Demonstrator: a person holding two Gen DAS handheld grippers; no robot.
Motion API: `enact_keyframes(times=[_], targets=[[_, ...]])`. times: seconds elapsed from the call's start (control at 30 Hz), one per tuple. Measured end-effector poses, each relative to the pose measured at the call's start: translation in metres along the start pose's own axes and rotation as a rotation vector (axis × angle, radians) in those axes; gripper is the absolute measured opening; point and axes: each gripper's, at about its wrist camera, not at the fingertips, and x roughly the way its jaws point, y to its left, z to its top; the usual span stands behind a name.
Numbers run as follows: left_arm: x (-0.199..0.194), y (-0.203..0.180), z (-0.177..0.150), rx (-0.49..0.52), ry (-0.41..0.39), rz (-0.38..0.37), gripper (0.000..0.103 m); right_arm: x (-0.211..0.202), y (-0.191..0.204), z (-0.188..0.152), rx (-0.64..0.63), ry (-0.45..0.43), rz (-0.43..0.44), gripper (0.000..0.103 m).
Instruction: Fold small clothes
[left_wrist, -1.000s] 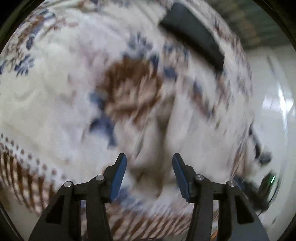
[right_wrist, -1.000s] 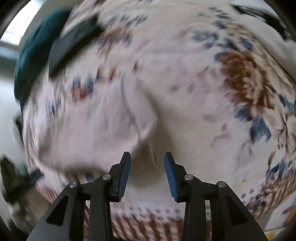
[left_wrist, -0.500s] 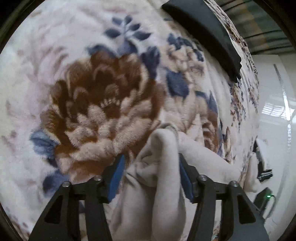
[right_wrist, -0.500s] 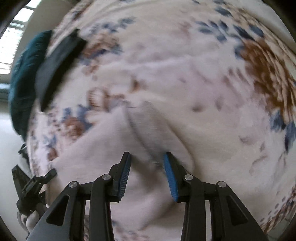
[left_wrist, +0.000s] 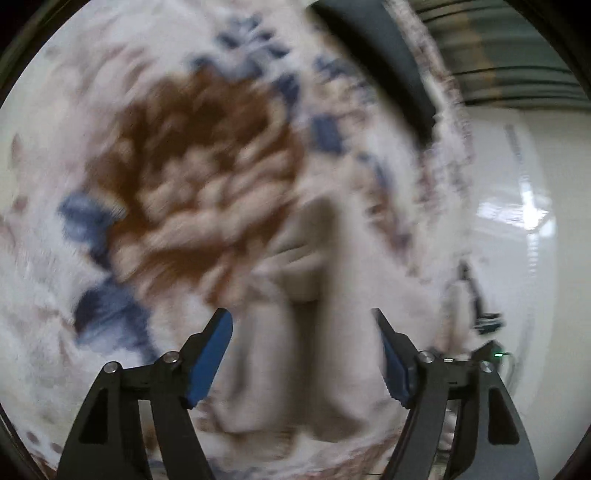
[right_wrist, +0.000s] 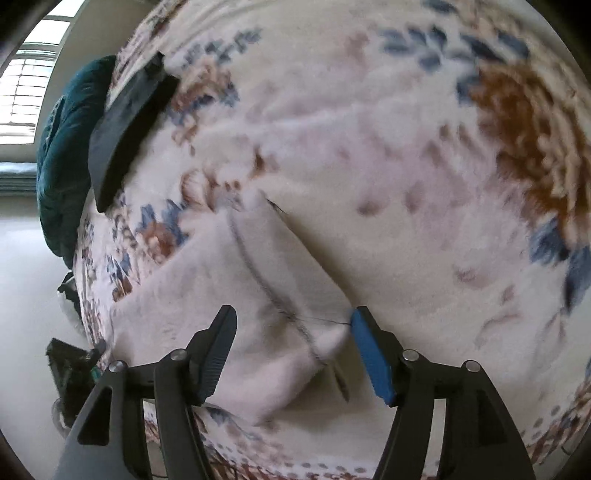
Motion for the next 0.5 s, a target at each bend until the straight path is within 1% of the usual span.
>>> enact_keyframes(times=[0.03, 0.1, 0.13, 0.17, 0.23, 0.33, 0.43, 0.47, 0.5], targets=[[0.003, 0.008, -0.001, -0.021, -0.001, -0.012, 0.072, 0.009, -0.007, -0.001, 0.021, 0.029, 0.014, 0.067], [0.005, 0.021, -0.001, -0.067, -0.006, -0.067, 0.072, 0.024, -0.015, -0.003, 0.048, 0.071, 0.060, 0.067], [0.006, 0.025, 0.000, -0.087, -0.004, -0.102, 0.073, 0.029, -0.017, -0.002, 0.051, 0.081, 0.076, 0.069], [0.008, 0.025, 0.001, -0.090, 0.000, -0.114, 0.074, 0.034, -0.018, -0.002, 0.052, 0.084, 0.095, 0.071], [0.015, 0.021, 0.003, -0.075, 0.018, -0.128, 0.076, 0.040, -0.022, -0.001, 0.063, 0.082, 0.153, 0.079], [0.019, 0.015, 0.005, -0.054, 0.046, -0.155, 0.076, 0.046, -0.025, -0.001, 0.093, 0.094, 0.231, 0.079], [0.023, 0.003, 0.007, -0.029, 0.049, -0.179, 0.076, 0.057, -0.024, -0.003, 0.121, 0.136, 0.317, 0.079], [0.022, -0.001, 0.007, -0.018, 0.042, -0.179, 0.073, 0.061, -0.022, -0.005, 0.126, 0.149, 0.337, 0.079], [0.022, -0.007, 0.006, 0.005, 0.038, -0.170, 0.063, 0.064, -0.020, -0.006, 0.127, 0.155, 0.345, 0.074]])
